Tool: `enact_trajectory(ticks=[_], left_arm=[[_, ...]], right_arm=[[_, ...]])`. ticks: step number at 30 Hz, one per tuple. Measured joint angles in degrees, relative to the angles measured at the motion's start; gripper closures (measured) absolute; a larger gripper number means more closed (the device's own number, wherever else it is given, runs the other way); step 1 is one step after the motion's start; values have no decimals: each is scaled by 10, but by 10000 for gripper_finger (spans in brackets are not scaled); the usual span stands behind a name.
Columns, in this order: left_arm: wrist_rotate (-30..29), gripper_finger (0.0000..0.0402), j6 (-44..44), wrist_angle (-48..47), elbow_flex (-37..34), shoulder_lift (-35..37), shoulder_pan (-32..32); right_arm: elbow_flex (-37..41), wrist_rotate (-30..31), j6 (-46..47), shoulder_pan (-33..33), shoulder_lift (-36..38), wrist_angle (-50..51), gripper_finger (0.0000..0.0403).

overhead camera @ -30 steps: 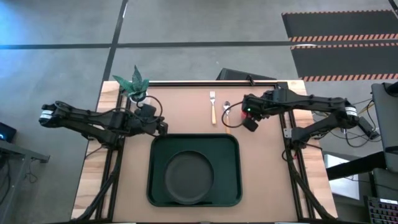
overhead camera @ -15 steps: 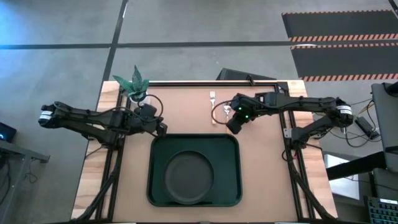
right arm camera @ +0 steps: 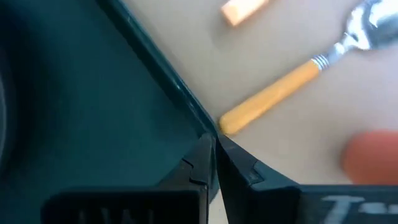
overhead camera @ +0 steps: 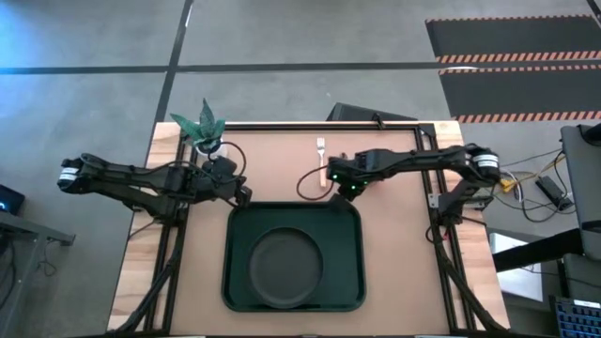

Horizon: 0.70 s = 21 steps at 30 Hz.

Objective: Pick and place plate/cup/fork/spoon on tray
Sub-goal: Put the orange fork on the black serving tray to the right side of the black plate

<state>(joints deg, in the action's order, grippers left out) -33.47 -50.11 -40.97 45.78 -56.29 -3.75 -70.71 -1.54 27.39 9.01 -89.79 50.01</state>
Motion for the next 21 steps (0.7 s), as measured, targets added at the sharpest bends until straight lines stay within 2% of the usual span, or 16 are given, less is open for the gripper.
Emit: enact_trajectory(ticks=[5, 10, 16, 21], left_arm=[[0, 402, 0, -1, -1, 1, 0], [2, 402, 13, 0, 0, 2, 0], [3, 402, 16, -1, 0, 2, 0], [3, 402, 49, 0, 2, 4, 0]], right_arm=[[-42, -1, -46, 13, -50, -52, 390], [-115, 0, -79, 44, -107, -54, 383], [-189, 1, -59, 84, -167, -53, 331], [-199, 1, 4, 99, -194, -43, 279]])
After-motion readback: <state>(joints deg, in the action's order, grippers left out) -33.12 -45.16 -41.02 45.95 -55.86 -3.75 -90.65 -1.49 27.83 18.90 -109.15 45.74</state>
